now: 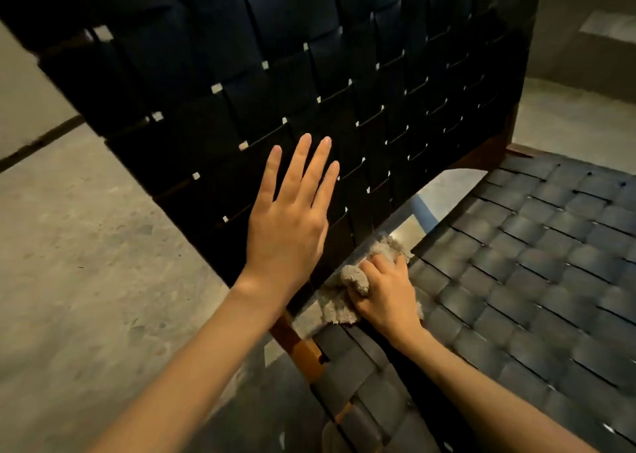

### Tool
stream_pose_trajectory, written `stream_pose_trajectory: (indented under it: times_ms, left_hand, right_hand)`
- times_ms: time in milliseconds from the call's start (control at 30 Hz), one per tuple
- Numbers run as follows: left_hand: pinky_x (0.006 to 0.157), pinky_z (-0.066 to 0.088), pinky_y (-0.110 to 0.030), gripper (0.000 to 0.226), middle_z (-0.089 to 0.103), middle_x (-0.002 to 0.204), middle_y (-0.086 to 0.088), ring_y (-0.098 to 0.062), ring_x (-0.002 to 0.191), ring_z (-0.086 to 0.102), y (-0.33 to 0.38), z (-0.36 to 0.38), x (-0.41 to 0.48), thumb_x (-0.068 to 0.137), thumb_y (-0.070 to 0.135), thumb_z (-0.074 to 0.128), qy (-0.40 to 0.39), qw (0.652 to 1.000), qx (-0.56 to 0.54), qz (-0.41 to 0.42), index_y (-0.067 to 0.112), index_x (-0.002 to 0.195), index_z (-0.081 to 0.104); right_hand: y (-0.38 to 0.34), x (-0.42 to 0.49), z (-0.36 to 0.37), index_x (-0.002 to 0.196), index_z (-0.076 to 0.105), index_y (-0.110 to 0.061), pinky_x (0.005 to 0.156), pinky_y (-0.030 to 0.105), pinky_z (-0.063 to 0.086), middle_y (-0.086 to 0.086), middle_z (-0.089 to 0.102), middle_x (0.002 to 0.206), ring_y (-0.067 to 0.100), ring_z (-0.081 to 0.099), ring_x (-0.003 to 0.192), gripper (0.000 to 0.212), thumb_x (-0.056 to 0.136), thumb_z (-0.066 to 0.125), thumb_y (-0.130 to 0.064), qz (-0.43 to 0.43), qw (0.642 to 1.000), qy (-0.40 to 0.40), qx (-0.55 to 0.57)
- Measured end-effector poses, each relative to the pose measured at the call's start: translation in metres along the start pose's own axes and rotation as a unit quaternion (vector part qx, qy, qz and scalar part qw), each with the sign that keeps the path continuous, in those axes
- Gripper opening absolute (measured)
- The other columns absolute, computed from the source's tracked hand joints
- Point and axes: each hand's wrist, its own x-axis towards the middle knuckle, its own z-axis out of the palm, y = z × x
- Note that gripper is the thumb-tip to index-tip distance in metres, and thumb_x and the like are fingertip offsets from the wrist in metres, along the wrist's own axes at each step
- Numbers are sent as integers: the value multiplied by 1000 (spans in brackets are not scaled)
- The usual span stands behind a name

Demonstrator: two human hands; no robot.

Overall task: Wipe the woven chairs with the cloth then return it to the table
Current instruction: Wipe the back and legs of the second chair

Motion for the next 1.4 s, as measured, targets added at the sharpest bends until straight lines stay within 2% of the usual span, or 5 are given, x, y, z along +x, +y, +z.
stream_pose_trajectory:
  times_ms: [267,467,867,1167,1400]
  left_hand:
    - [117,-6,-47,73,-12,158,-14,-31,145,-13,-16,-63,13,96,36,39,-203,978,-25,33,13,150,-5]
    - [119,9,-39,63,8,159,-5,-24,147,4,-68,-169,55,100,33,39,-279,946,-166,3,20,151,4]
    - [105,34,-30,57,41,145,6,-12,132,38,-112,-418,125,96,50,37,-189,901,-391,-4,28,148,25]
    - [83,39,-15,59,52,127,21,10,108,41,-61,-502,105,81,61,58,-218,800,-553,88,43,135,42]
    - [71,41,-23,17,62,97,13,-9,95,55,12,-522,130,90,27,56,-191,827,-522,83,28,107,60]
  right_hand:
    - [-15,41,-76,114,56,-13,102,41,28,10,43,124,31,35,119,29,87,58,-25,102,934,-331,86]
    - [-47,26,-240,110,48,-26,89,40,38,-3,41,111,28,36,115,30,82,57,-17,180,939,-253,145]
    - [-118,-45,-536,92,40,-21,70,44,51,3,52,97,22,54,91,40,71,71,-7,223,929,-88,281]
    - [-117,-103,-643,91,32,-40,72,30,56,-4,52,111,9,60,93,49,72,70,-17,145,934,-113,306]
    - [-46,-138,-682,95,52,-26,79,33,51,-10,57,98,11,56,92,19,84,63,-15,200,959,-90,182]
